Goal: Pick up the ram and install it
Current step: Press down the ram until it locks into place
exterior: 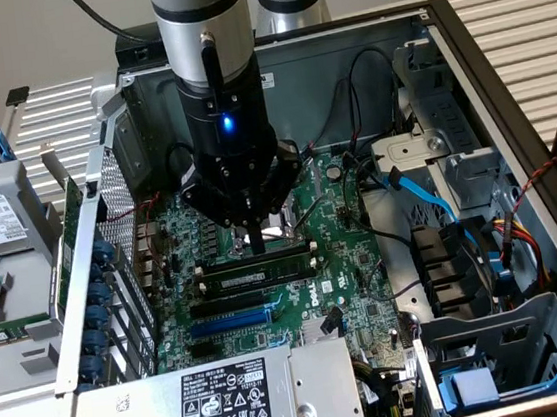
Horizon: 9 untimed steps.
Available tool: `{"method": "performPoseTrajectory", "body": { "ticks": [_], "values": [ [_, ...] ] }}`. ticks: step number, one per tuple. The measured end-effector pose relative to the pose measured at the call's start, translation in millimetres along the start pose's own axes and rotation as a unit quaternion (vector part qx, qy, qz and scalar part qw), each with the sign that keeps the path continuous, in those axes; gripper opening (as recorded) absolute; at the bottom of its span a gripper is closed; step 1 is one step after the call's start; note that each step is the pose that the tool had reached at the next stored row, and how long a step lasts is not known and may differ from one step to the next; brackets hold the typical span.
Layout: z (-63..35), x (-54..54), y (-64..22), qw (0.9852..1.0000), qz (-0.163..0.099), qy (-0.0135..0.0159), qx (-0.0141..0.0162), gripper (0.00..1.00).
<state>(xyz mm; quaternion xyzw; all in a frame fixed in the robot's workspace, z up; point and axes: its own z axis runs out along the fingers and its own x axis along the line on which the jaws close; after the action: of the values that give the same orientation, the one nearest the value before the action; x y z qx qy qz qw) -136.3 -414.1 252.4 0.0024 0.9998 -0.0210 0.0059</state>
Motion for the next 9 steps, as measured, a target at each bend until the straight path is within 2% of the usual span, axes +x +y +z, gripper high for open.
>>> {"method": "performPoseTrajectory", "body": {
  "ticks": [7, 9],
  "values": [
    [0.1, 0.0, 0.0, 1.0000, 0.007, 0.0011, 0.0000, 0.11],
    [0.1, 0.0, 0.0, 0.9999, 0.016, 0.0015, 0.0002, 0.11]
  ]
}}
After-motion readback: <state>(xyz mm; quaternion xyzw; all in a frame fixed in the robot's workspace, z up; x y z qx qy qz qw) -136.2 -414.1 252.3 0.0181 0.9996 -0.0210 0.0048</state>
